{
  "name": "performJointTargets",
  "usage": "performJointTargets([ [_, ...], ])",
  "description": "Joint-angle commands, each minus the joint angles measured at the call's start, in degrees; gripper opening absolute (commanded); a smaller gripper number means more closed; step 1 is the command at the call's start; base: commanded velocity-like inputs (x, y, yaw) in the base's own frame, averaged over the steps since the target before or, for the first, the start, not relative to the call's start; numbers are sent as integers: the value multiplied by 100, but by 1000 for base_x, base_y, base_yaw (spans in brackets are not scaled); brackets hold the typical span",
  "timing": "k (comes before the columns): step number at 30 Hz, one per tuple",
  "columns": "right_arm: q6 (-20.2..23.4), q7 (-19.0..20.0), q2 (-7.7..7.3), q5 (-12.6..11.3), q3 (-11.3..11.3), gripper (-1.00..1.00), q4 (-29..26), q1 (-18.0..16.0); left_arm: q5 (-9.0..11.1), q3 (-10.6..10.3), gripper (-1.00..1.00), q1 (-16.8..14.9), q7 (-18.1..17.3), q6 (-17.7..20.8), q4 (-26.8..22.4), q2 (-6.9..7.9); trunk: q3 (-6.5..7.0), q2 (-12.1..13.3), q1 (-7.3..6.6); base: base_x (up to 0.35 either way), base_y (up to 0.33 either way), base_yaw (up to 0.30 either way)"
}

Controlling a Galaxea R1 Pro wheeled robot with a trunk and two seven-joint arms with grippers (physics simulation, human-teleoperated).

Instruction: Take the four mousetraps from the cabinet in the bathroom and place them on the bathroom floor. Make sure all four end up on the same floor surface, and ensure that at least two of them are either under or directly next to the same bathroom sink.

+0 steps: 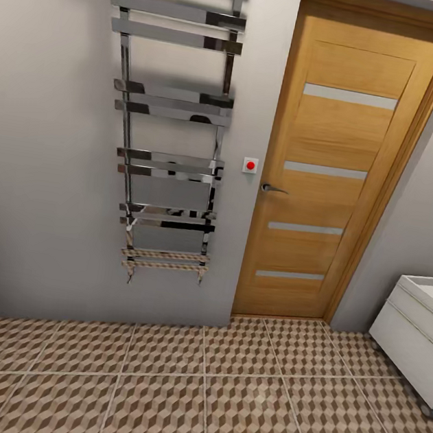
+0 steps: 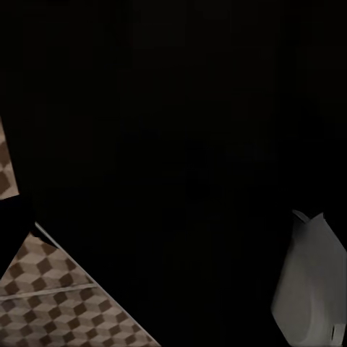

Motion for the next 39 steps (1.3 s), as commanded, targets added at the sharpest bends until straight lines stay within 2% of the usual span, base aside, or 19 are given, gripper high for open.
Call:
performJointTargets([
  [1,-2,-1,0,0,1,100,-1,-2,1,2,100,-1,-1,-4,0,-6,-4,-2,0,0,0,0],
  [33,-2,-1,-9,2,-9,100,-28,-6,10,1,100,-1,-19,-4,-26,-68,-4,-2,0,0,0,0],
  [39,13,18,-42,72,22,100,-576,-10,9,0,100,-1,15,41,-373,-83,-4,-2,0,0,0,0],
])
